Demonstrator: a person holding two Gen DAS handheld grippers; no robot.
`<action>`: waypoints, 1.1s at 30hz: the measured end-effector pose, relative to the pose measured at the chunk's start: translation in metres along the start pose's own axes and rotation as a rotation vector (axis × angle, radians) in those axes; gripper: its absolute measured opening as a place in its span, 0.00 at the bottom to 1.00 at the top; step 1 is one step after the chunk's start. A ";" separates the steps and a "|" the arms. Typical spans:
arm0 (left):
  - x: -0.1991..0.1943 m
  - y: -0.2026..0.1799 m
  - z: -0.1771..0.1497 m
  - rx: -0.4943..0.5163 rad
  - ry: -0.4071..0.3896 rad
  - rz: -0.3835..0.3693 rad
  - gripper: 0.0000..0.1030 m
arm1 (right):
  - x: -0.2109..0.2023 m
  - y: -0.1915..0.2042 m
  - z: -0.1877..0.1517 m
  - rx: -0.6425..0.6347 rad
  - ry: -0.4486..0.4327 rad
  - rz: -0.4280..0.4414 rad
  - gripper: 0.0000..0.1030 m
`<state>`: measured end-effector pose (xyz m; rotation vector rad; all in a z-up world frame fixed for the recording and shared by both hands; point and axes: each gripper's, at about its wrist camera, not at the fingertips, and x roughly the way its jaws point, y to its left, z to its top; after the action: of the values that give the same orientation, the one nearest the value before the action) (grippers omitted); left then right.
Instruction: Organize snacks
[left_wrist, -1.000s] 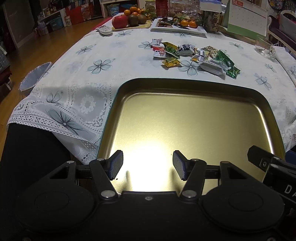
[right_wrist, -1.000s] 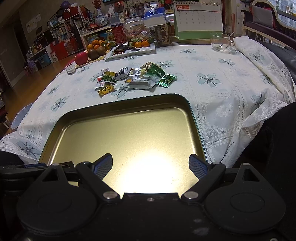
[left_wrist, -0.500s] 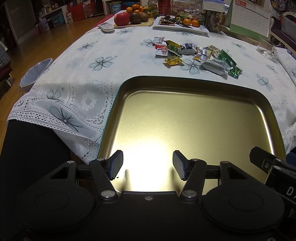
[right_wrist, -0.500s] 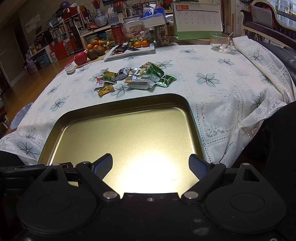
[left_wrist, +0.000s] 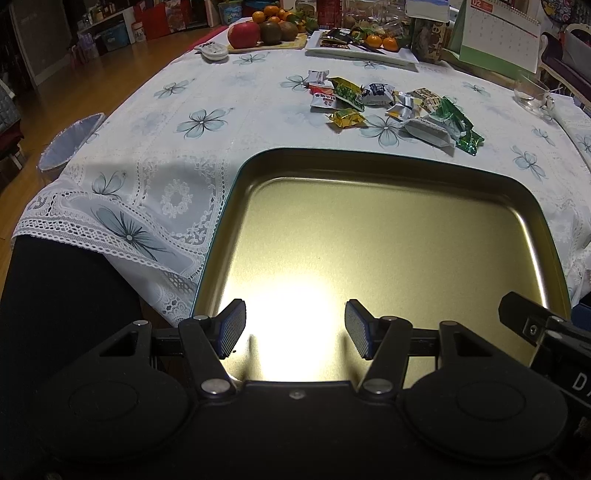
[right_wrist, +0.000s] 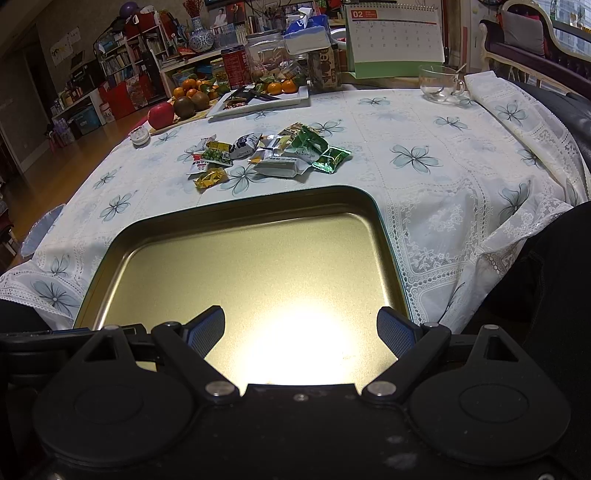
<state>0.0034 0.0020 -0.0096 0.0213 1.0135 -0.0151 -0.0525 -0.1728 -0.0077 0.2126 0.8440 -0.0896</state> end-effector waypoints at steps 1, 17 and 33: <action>0.000 0.000 0.000 0.000 0.001 0.000 0.60 | 0.000 0.000 0.000 0.000 0.000 0.000 0.91; 0.001 0.000 -0.001 0.002 0.002 0.003 0.60 | 0.000 0.000 0.000 -0.001 0.003 -0.003 0.91; 0.000 0.001 0.003 -0.002 0.024 0.051 0.60 | 0.006 0.008 0.001 -0.048 0.071 -0.043 0.93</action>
<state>0.0062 0.0033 -0.0080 0.0450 1.0364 0.0327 -0.0466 -0.1655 -0.0101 0.1537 0.9208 -0.1024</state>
